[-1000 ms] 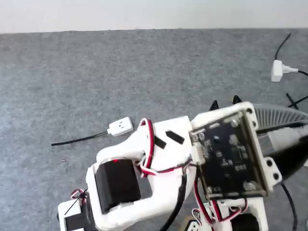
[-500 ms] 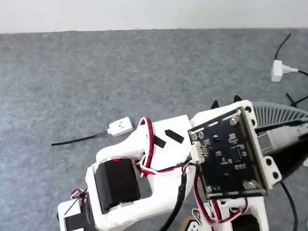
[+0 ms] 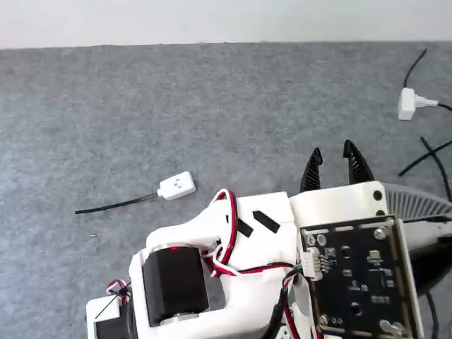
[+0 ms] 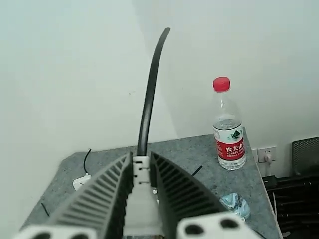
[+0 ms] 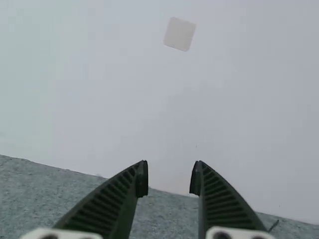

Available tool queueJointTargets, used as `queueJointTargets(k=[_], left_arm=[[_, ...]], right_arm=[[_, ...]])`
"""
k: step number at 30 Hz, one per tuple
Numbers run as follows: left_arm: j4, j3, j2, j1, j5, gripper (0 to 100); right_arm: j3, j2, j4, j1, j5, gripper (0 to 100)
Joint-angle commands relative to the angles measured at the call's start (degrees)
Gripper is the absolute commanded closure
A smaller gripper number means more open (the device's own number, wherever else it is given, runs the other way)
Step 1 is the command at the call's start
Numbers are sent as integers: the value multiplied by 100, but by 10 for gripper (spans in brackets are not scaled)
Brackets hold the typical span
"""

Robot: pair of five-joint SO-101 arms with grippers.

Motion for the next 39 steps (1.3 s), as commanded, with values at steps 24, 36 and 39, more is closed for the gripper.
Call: queueJointTargets(k=[24,36,39], left_arm=[[-1415,-40,-44,-1116,703,988],[-1037,-22,-26,-993,703,988],[-1055,-22,-26,-993,703,988]], right_arm=[[633,-4,119,303,26,837],[932,-4,119,286,26,837],[914,-4,127,277,18,837]])
